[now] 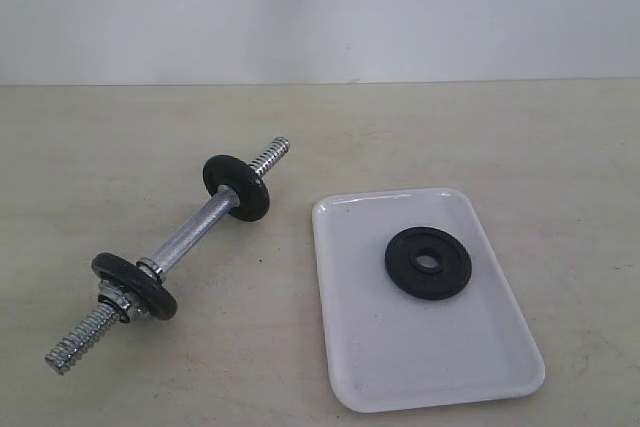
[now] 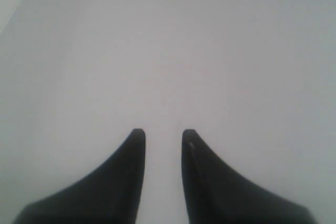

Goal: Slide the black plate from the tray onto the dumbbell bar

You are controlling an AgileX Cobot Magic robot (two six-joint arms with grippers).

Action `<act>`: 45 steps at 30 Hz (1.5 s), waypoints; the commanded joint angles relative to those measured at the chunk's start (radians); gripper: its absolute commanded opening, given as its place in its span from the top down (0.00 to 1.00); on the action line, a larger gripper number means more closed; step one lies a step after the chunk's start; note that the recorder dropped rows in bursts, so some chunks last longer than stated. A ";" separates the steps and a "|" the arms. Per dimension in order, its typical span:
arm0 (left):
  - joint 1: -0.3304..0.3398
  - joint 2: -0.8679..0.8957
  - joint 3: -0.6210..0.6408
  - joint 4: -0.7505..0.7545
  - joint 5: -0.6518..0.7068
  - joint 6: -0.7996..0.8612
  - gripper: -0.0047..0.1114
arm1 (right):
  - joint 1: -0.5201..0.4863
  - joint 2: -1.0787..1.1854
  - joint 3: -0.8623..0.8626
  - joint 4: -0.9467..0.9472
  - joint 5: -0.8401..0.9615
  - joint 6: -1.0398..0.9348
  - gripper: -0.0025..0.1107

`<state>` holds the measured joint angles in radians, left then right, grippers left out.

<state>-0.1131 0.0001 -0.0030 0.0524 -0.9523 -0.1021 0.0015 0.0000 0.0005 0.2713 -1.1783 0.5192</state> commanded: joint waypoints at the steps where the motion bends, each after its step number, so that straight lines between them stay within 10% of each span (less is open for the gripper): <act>1: 0.003 0.000 0.003 -0.026 -0.009 0.003 0.76 | -0.001 0.000 0.000 0.122 0.147 -0.049 0.98; 10: 0.003 0.000 -0.003 -0.052 -0.041 -0.117 0.76 | -0.001 0.000 -0.029 0.070 0.472 -0.279 0.98; 16: 0.003 0.015 -0.229 0.252 0.584 -0.245 0.78 | -0.002 0.080 -0.288 -0.287 0.961 -0.285 0.98; 19: 0.003 0.149 -0.331 0.487 0.691 -0.477 0.80 | -0.002 0.213 -0.449 -0.324 1.116 -0.255 0.98; 24: 0.000 0.452 -0.513 0.958 0.622 -0.959 0.81 | 0.074 0.527 -0.754 -0.196 1.646 -0.528 0.98; 29: 0.001 0.836 -0.744 1.692 0.311 -1.620 0.81 | 0.290 0.832 -0.873 0.127 1.796 -1.041 0.98; 34: 0.001 1.092 -0.834 1.692 0.104 -1.632 0.90 | 0.439 1.061 -0.893 0.054 1.848 -1.124 0.98; 45: 0.001 1.237 -0.827 1.692 0.177 -1.489 0.92 | 0.449 1.267 -0.893 -0.006 1.694 -1.079 0.98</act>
<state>-0.1131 1.2216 -0.8336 1.7430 -0.8155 -1.6371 0.4493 1.2310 -0.8839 0.2748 0.5753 -0.5689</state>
